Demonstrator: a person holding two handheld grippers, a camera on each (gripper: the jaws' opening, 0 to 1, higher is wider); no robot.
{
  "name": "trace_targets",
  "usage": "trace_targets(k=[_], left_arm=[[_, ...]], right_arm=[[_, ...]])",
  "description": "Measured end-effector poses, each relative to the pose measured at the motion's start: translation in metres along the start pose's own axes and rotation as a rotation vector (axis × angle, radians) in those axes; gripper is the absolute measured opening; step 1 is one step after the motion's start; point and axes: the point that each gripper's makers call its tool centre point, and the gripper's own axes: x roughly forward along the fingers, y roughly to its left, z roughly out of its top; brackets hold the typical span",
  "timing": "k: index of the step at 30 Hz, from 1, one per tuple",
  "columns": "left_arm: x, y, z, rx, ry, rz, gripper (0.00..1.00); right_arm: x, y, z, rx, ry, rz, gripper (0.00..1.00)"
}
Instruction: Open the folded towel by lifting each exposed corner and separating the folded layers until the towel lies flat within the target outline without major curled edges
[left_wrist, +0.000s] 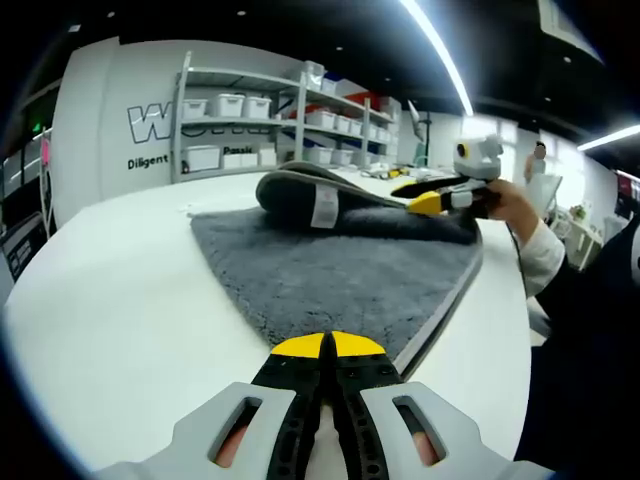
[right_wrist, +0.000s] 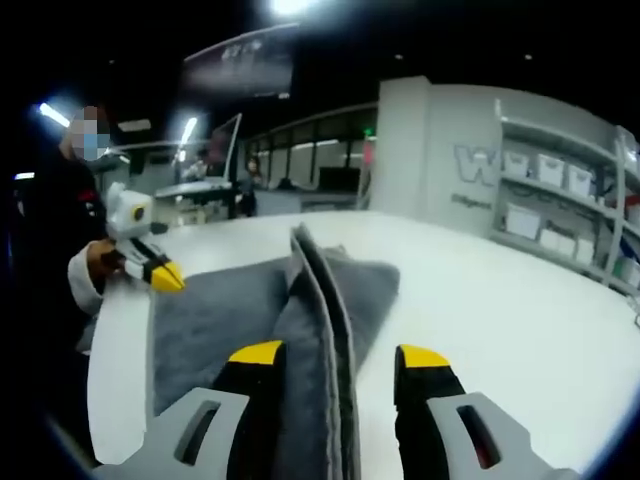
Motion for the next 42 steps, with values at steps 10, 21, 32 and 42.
trace_targets(k=[10,21,32,42], left_arm=[[0.0,-0.001,0.0,-0.003,0.002,0.0,0.01],[0.0,-0.002,0.0,0.006,0.002,0.004,0.01],[0.0,-0.003,0.0,0.012,0.003,0.009,0.01],[0.0,-0.003,0.0,0.006,0.004,0.007,0.01]], right_arm=[[0.008,-0.007,0.005,0.0,-0.018,0.014,0.35],[0.021,-0.005,-0.007,0.149,-0.058,0.069,0.24],[0.019,0.004,-0.007,0.165,-0.064,0.072,0.0],[0.01,-0.006,-0.004,0.151,-0.039,-0.028,0.0]])
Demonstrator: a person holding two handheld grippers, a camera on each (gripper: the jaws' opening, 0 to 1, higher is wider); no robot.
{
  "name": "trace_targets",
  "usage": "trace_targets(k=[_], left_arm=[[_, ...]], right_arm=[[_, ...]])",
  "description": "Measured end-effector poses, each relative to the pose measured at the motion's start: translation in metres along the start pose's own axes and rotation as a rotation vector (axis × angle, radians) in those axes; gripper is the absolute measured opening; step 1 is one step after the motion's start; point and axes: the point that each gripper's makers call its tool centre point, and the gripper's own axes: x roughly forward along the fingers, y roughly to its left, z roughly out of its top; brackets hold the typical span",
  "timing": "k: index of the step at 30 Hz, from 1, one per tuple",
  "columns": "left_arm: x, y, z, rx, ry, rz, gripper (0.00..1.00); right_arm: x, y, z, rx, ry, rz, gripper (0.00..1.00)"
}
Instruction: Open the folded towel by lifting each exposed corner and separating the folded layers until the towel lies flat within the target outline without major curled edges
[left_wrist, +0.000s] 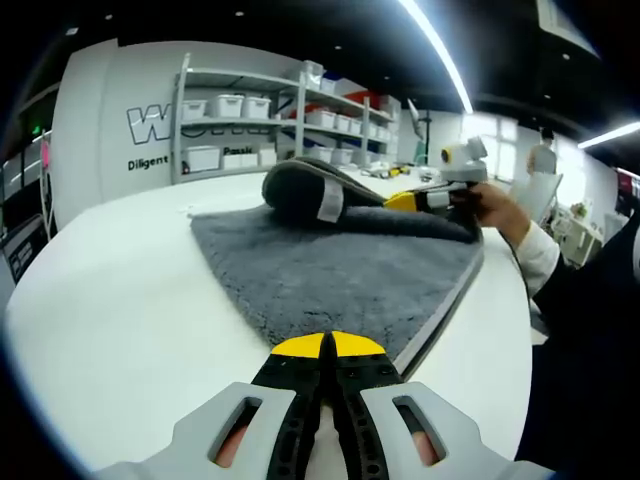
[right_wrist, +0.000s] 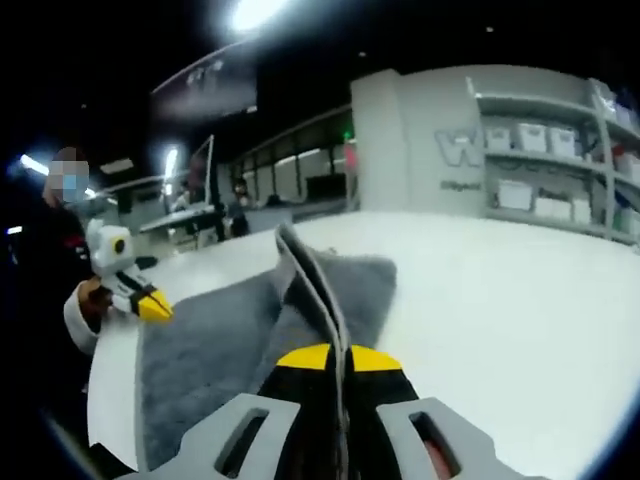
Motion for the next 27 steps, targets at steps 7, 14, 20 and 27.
trace_targets(k=[7,14,20,27], left_arm=[[0.0,0.001,0.0,0.001,-0.002,0.001,0.01],[0.001,0.0,0.001,0.036,0.009,0.011,0.01],[0.0,0.001,0.0,0.014,0.018,0.017,0.01],[0.002,-0.007,0.0,0.0,0.024,-0.017,0.01]], right_arm=[[-0.009,-0.008,0.003,-0.03,-0.009,-0.065,0.0],[-0.022,-0.028,0.006,-0.024,-0.025,-0.133,0.0],[-0.033,-0.043,0.005,0.011,-0.041,-0.181,0.0],[-0.039,-0.051,0.003,0.036,-0.049,-0.211,0.0]])
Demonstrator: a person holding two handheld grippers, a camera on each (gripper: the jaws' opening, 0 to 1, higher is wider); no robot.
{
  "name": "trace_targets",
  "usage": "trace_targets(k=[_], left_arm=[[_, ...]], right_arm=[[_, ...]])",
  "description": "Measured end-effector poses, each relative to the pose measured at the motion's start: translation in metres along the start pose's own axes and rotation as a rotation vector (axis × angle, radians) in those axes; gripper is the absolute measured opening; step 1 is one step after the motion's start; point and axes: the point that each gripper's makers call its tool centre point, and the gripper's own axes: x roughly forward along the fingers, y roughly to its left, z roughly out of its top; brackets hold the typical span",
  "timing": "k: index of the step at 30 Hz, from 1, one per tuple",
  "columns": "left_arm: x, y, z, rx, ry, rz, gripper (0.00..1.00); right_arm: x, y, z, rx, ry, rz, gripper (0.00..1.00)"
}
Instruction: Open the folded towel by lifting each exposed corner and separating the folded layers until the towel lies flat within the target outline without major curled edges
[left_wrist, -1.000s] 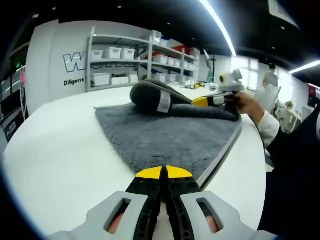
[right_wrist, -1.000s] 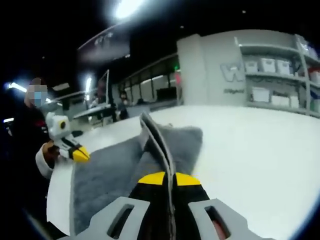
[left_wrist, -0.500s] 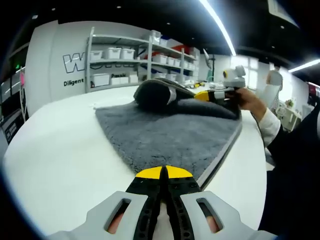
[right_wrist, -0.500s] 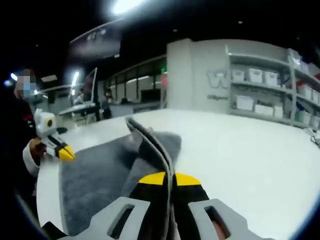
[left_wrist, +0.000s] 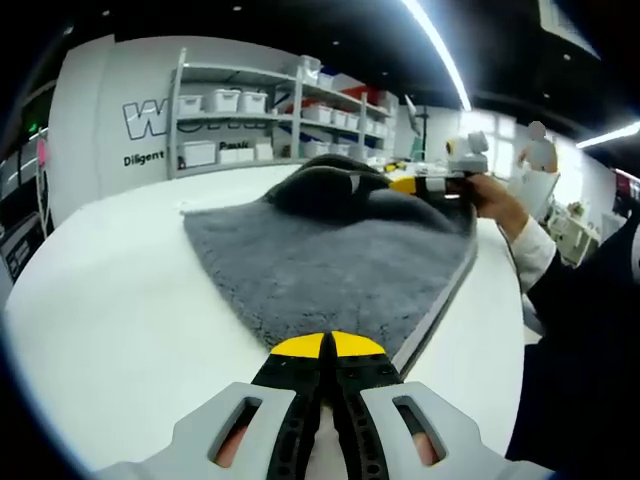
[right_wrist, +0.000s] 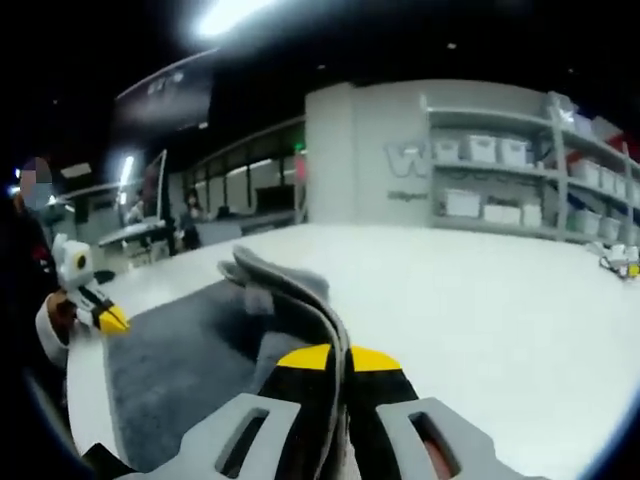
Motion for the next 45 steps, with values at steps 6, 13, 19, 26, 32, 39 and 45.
trace_targets(k=[6,13,19,26,32,39,45], left_arm=[[0.0,0.0,0.0,0.006,0.001,0.004,0.01],[0.005,-0.009,0.002,0.035,-0.007,-0.024,0.01],[0.006,-0.01,0.003,0.041,-0.006,-0.024,0.01],[0.011,-0.016,0.005,0.048,-0.013,-0.03,0.01],[0.014,-0.018,0.006,0.051,-0.02,-0.036,0.01],[0.017,-0.02,0.007,0.051,-0.027,-0.043,0.01],[0.017,-0.018,0.007,0.046,-0.026,-0.05,0.01]], right_arm=[[-0.004,-0.005,-0.003,0.006,0.002,-0.023,0.0],[-0.01,-0.027,0.002,0.042,-0.016,-0.061,0.0],[-0.013,-0.035,0.0,0.057,-0.015,-0.082,0.0],[-0.019,-0.05,-0.001,0.06,-0.01,-0.121,0.0],[-0.022,-0.06,-0.004,0.039,0.006,-0.144,0.0],[-0.022,-0.074,-0.016,0.016,0.043,-0.172,0.0],[-0.02,-0.085,-0.027,0.007,0.08,-0.182,0.05]])
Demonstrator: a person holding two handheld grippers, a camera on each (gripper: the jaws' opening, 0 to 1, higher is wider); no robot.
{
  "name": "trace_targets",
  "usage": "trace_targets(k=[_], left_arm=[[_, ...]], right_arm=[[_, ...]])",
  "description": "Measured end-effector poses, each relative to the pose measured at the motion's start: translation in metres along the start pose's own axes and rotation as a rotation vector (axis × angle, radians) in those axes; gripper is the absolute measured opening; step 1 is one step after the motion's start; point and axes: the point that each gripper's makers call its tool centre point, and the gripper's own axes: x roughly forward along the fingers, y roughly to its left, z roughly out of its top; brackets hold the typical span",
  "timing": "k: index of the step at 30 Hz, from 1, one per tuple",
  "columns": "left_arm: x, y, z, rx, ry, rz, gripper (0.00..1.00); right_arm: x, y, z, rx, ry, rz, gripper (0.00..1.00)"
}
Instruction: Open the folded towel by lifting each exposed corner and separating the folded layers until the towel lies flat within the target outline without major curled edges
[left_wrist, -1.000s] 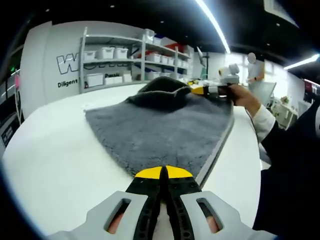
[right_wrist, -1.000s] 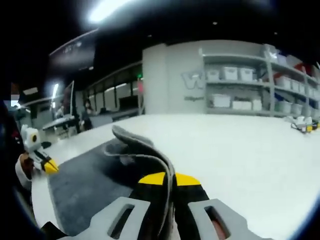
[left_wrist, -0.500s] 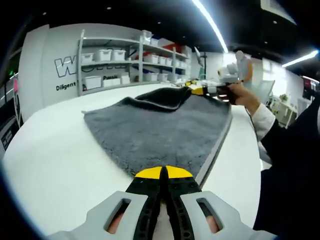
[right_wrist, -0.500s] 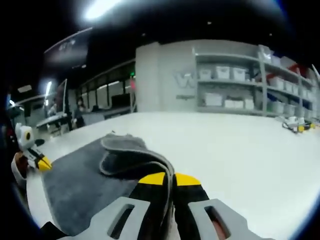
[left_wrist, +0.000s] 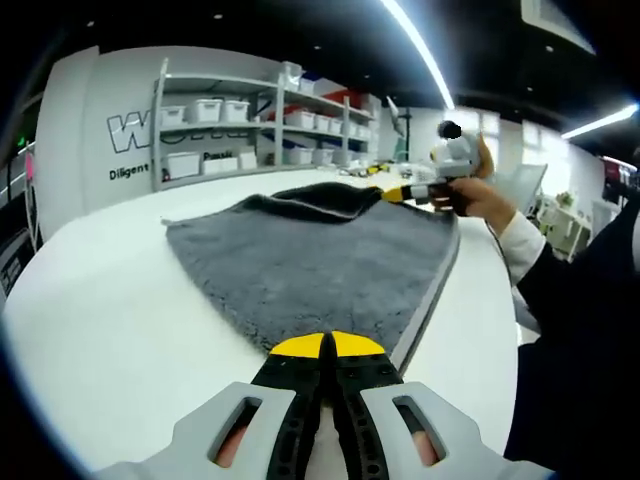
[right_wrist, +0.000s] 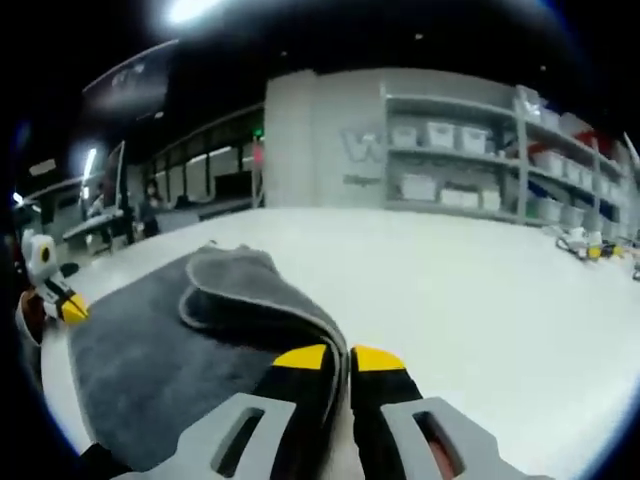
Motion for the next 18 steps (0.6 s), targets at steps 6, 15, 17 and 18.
trace_targets(k=[6,15,17,18], left_arm=[[0.0,0.002,0.0,0.003,-0.001,-0.002,0.01],[0.0,0.002,0.0,0.008,-0.002,0.0,0.01],[0.0,0.002,0.0,0.008,-0.002,-0.001,0.01],[-0.001,0.002,0.0,0.007,-0.002,-0.001,0.01]], right_arm=[[0.001,-0.003,0.005,-0.191,0.005,-0.044,0.13],[0.001,0.012,0.021,-0.598,0.001,-0.114,0.24],[0.003,0.015,0.024,-0.659,-0.001,-0.113,0.27],[0.004,0.017,0.025,-0.702,0.001,-0.12,0.29]])
